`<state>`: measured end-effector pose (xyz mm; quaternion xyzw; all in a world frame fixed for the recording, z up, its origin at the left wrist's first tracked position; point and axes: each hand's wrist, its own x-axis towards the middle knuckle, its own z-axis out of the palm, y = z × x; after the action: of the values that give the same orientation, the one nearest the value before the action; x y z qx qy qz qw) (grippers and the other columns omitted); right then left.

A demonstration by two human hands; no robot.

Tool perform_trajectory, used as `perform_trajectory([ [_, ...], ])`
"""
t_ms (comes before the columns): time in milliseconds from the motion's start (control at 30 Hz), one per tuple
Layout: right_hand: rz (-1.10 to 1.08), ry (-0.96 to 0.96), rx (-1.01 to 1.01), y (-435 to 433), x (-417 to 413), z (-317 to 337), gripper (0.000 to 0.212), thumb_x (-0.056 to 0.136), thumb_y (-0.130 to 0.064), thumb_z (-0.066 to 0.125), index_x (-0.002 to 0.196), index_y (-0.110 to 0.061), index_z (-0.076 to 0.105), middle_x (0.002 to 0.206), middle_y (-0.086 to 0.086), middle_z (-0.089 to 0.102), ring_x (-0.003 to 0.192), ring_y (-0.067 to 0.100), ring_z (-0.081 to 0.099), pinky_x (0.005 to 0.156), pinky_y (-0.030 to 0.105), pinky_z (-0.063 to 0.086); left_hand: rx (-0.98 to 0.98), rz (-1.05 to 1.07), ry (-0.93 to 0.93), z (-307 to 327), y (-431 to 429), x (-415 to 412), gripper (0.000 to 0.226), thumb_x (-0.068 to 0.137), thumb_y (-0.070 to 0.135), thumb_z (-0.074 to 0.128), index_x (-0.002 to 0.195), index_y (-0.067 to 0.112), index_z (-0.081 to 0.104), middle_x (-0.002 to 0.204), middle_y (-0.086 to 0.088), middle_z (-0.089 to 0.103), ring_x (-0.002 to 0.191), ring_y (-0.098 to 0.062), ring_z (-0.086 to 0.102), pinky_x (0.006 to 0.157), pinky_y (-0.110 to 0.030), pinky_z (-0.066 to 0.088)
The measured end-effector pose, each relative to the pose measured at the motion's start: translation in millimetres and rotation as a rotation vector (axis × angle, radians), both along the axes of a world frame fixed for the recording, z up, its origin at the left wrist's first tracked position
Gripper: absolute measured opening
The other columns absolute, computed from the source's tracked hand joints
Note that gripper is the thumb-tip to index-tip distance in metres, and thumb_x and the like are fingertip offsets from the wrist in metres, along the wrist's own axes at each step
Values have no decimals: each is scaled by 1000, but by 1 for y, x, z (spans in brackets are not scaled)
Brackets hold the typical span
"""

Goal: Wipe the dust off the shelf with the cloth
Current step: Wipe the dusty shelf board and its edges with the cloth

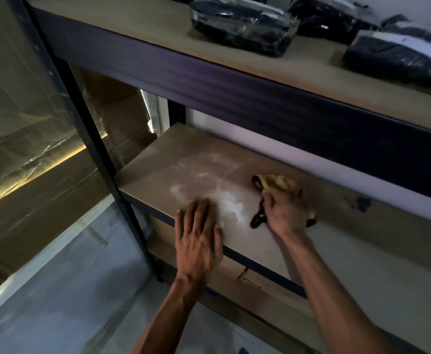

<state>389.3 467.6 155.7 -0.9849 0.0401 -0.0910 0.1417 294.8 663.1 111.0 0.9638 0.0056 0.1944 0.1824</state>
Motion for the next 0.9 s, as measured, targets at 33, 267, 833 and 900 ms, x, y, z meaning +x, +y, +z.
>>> perform_trajectory([
  [33, 62, 0, -29, 15, -8, -1, 34, 99, -48, 39, 116, -32, 63, 137, 8, 40, 112, 31, 49, 94, 40, 44, -5, -2, -2, 0, 0, 0, 55, 105, 39, 25, 148, 15, 48, 152, -8, 50, 148, -27, 36, 120, -53, 21],
  [267, 338, -50, 98, 30, -9, 10, 30, 100, -40, 46, 120, -27, 66, 131, 3, 45, 107, 23, 48, 93, 32, 44, -9, -7, -14, 1, 2, 0, 56, 105, 39, 25, 149, 13, 46, 152, -9, 49, 147, -27, 37, 122, -52, 17],
  [833, 366, -62, 123, 18, -13, 2, 40, 99, -50, 37, 118, -30, 65, 134, -2, 39, 106, 27, 56, 94, 38, 49, 32, -5, -48, -1, 3, 0, 54, 105, 36, 28, 147, 12, 50, 150, -10, 52, 146, -28, 39, 123, -52, 18],
  [900, 261, -134, 179, -11, -11, 10, 35, 99, -44, 43, 118, -26, 66, 135, 2, 40, 105, 29, 56, 93, 36, 48, 31, -1, -44, -1, 3, 0, 55, 105, 37, 25, 148, 13, 49, 151, -9, 51, 146, -28, 38, 122, -52, 19],
])
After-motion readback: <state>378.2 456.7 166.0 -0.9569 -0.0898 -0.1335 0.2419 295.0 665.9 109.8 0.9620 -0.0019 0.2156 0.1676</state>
